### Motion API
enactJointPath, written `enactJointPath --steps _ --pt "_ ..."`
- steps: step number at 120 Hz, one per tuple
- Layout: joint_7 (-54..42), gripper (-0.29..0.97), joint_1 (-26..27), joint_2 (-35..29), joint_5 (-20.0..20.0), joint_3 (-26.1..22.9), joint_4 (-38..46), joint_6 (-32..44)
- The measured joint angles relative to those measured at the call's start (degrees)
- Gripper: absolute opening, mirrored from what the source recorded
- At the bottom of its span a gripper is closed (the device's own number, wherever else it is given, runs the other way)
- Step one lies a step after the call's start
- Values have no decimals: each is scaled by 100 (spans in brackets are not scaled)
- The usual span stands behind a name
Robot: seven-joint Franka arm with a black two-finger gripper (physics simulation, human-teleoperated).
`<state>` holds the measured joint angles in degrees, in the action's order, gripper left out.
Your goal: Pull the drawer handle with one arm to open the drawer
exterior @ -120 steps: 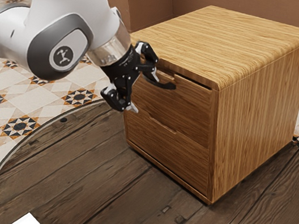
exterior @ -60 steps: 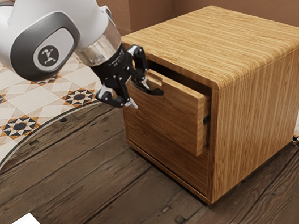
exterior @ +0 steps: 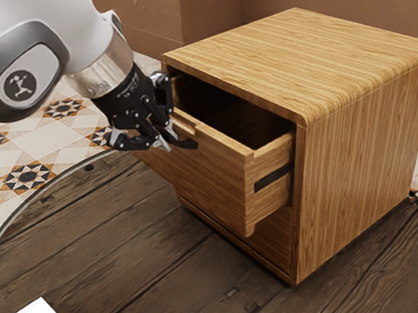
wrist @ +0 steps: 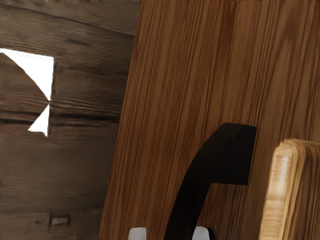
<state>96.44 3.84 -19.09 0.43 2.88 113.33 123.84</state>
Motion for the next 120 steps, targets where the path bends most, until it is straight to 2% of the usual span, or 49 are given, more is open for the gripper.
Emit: enactJointPath --steps 120 --pt "198 -10 -179 -1887 6 -33 1520 -279"
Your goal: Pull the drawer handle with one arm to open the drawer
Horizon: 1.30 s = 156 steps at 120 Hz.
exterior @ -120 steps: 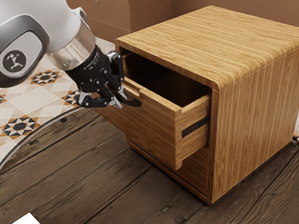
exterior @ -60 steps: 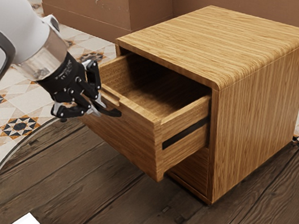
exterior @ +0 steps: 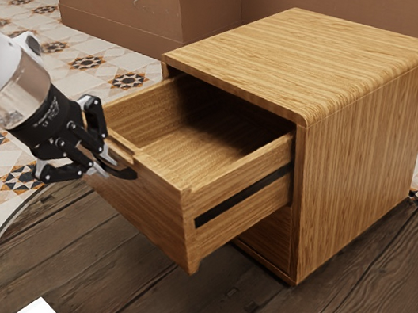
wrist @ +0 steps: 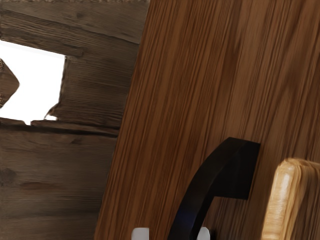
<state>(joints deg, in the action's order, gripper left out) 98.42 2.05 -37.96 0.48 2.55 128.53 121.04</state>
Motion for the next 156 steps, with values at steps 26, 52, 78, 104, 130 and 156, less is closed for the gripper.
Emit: enactJointPath --steps 26,52,78,104,130,156 --pt "34 -10 -54 -311 -2 -14 272 -87" --pt "69 -9 -164 -604 -3 -180 457 -158" --pt "101 -9 -177 -762 -4 -231 554 -212" --pt "129 -9 -166 -850 5 -249 610 -231" --pt "121 13 -162 -1087 39 -205 609 -277" --pt "123 43 -88 -1196 51 -420 244 -790"
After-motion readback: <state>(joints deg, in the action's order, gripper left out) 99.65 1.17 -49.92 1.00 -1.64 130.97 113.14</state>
